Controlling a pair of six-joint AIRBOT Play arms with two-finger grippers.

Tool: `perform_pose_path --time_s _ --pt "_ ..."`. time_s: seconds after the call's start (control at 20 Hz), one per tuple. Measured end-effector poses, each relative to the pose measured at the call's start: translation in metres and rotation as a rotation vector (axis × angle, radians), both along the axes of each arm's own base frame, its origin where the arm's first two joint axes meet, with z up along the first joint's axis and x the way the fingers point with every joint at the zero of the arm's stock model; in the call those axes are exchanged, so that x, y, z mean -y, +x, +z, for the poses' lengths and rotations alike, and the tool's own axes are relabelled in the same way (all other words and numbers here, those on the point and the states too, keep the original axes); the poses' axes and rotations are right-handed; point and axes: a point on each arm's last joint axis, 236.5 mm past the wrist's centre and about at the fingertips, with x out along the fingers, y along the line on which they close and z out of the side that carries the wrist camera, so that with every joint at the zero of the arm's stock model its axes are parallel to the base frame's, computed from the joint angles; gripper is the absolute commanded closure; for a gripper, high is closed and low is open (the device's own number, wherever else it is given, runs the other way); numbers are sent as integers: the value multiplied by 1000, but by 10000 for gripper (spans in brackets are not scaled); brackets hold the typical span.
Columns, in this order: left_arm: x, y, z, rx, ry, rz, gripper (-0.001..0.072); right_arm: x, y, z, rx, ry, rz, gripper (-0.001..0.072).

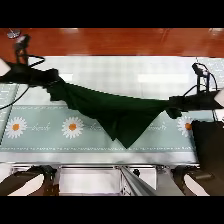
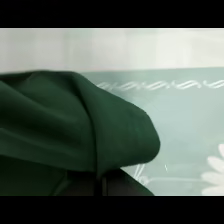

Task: Fold the shirts.

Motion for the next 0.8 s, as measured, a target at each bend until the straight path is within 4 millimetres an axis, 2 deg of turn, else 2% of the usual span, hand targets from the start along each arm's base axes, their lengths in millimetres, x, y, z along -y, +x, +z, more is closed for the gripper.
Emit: perform_pose_path --time_s 0.05,0.1,0.15,0.2,0.3,0.35,0.45,0.55,0.65,0.7,0.8 --pt "11 7 -8 -28 -54 3 530 7 8 -11 -36 6 -34 685" --pt "20 12 -14 -52 -94 3 16 10 17 -19 -62 27 -59 596" --pt "28 14 -19 -75 -127 -8 7 11 22 -25 -97 59 -67 290" --pt "34 14 -23 -98 -142 -36 7 9 27 -27 -124 99 -62 82" --pt "34 4 -33 -167 -126 -100 8 12 33 -22 -161 162 -40 84" --pt "25 -4 -39 -209 -95 -126 8 19 35 -16 -162 173 -36 89" --pt "2 -23 -49 -287 -47 -164 8 44 27 -6 -181 162 -37 89" --pt "-20 -44 -59 -346 -35 -159 8 78 13 0 -177 136 -91 89" --pt "-34 -73 -78 -407 -61 -128 9 103 -10 -7 -175 145 -192 90" --pt "-32 -89 -90 -439 -99 -116 9 108 -21 -15 -168 169 -241 90" --pt "-16 -122 -117 -486 -222 -92 9 98 -39 -33 -136 246 -308 90"
